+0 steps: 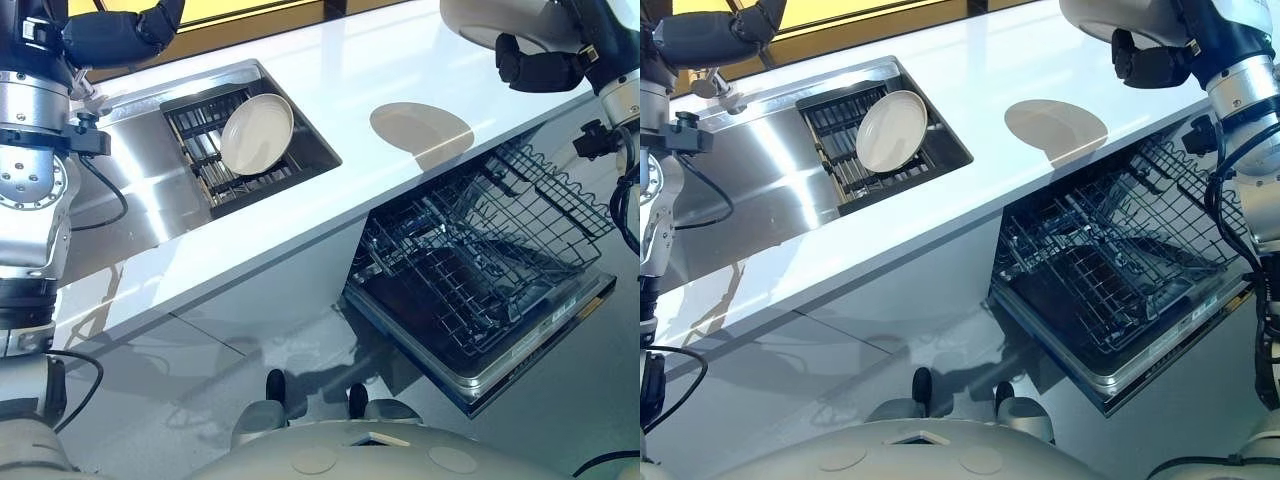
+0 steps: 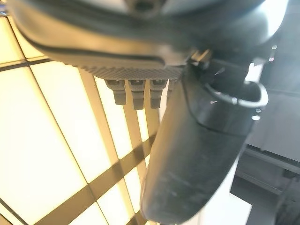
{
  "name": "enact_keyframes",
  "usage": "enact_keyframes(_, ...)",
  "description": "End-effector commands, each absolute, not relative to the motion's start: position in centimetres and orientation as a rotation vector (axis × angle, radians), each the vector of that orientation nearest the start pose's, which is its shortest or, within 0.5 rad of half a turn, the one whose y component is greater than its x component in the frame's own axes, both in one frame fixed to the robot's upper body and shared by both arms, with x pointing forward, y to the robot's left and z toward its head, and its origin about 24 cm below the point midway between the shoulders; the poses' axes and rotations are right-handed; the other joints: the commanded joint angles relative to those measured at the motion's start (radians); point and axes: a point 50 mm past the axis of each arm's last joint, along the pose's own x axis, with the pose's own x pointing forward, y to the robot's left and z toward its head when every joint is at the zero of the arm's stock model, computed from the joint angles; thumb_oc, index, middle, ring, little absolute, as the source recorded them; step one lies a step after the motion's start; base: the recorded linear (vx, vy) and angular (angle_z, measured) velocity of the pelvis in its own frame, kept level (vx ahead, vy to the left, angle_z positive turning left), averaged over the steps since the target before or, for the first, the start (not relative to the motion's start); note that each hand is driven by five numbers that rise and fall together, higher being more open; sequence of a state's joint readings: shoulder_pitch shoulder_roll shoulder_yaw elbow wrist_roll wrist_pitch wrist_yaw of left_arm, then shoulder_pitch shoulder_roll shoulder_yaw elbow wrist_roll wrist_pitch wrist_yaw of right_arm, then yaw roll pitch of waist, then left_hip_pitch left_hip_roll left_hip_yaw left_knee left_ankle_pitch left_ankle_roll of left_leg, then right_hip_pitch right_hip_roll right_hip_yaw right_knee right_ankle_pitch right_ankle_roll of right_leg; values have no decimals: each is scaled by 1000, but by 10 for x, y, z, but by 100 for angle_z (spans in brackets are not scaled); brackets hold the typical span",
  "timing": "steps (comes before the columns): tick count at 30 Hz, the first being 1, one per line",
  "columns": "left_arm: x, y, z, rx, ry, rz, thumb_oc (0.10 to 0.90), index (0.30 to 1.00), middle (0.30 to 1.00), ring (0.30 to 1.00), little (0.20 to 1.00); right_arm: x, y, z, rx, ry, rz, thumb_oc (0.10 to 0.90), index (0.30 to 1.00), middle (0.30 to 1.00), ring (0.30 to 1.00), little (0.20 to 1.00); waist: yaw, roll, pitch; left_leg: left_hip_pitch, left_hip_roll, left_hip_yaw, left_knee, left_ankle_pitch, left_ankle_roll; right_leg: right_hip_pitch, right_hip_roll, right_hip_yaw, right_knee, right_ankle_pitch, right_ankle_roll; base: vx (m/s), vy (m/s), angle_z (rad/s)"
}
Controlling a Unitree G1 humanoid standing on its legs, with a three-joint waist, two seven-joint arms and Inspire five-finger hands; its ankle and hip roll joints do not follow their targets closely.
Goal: Pick up plates and place into dishwasher.
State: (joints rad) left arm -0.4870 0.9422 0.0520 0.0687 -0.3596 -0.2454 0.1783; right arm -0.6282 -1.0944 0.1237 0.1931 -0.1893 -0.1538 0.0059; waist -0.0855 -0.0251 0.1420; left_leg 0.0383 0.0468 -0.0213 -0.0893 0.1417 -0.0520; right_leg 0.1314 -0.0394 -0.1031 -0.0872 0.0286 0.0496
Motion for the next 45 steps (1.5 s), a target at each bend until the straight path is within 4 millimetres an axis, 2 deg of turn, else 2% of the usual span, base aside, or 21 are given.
enact_keyframes(1,277,293,317,530,-898,284,800,900,900,900,900,290,-294,332,-1227,-681,-315,100,300,300,300,200,13,16,-125,49,-50,52,4,-118,16,-67,48,-7,162,-105,36,15,7,-13)
enact_keyframes(2,278,295,314,538,-889,292,800,900,900,900,900,290,-303,332,-1190,-669,-383,100,300,300,300,200,11,17,-125,49,-50,54,4,-119,16,-68,48,-7,164,-107,36,23,11,-12)
enact_keyframes(3,279,298,308,553,-871,304,800,900,900,900,900,286,-322,329,-1100,-664,-508,100,300,300,300,200,7,21,-124,50,-49,57,4,-120,15,-70,49,-6,168,-109,37,21,10,-8)
enact_keyframes(5,279,300,300,566,-850,312,800,900,900,900,900,278,-341,324,-960,-664,-642,100,300,300,300,200,3,25,-122,53,-49,58,4,-123,17,-72,50,-5,173,-112,37,0,0,0)
enact_keyframes(6,277,303,294,575,-833,322,800,900,900,900,900,271,-357,316,-866,-652,-741,100,300,300,300,200,-2,30,-119,54,-49,60,3,-126,17,-72,51,-4,176,-114,38,35,11,1)
enact_keyframes(8,275,305,287,586,-812,330,800,900,900,900,900,258,-376,300,-793,-622,-866,100,300,300,300,200,-5,33,-115,56,-50,61,4,-129,18,-72,51,-5,178,-116,40,38,11,1)
enact_keyframes(12,273,306,280,597,-790,345,800,900,900,900,900,242,-404,267,-718,-504,-1004,100,300,300,300,200,-9,38,-108,61,-51,65,4,-132,19,-74,50,-10,183,-117,41,40,9,-5)
enact_keyframes(14,273,306,277,601,-777,354,800,900,900,900,900,237,-413,244,-676,-416,-1019,100,300,300,300,200,-11,41,-100,62,-51,67,4,-131,20,-76,49,-12,188,-118,41,54,6,-10)
enact_keyframes(15,273,306,274,608,-762,359,800,900,900,900,900,237,-415,226,-651,-344,-1000,100,300,300,300,200,-12,43,-93,63,-50,69,4,-130,21,-76,49,-14,193,-119,41,65,-2,-13)
enact_keyframes(20,271,307,264,599,-725,358,800,900,900,900,900,239,-407,170,-635,-181,-840,100,300,300,300,200,-8,48,-75,63,-48,72,6,-127,27,-81,46,-21,210,-127,38,46,-18,-11)
enact_keyframes(25,273,307,259,587,-698,343,800,900,900,900,900,250,-390,144,-656,-120,-697,100,300,300,300,200,4,51,-64,61,-47,72,10,-124,28,-84,46,-32,222,-134,34,31,-27,0)
enact_keyframes(34,282,296,251,577,-658,284,800,900,900,900,900,284,-356,125,-698,23,-419,100,300,300,300,200,35,52,-40,57,-46,46,18,-118,20,-79,50,-54,235,-148,22,40,-32,10)
enact_keyframes(39,285,290,247,576,-644,250,800,900,900,900,900,303,-335,125,-719,40,-334,100,300,300,300,200,58,51,-28,49,-43,31,27,-116,16,-75,53,-62,236,-153,13,29,-27,19)
enact_keyframes(42,286,288,244,576,-636,233,800,900,900,900,900,308,-330,124,-738,60,-323,100,300,300,300,200,70,52,-23,46,-43,23,30,-116,15,-72,55,-65,235,-156,10,19,-18,9)
enact_keyframes(45,287,287,242,573,-626,220,800,900,900,900,900,311,-334,112,-753,162,-339,100,300,300,300,200,81,52,-19,42,-42,16,31,-114,12,-70,56,-71,233,-158,7,21,-14,23)
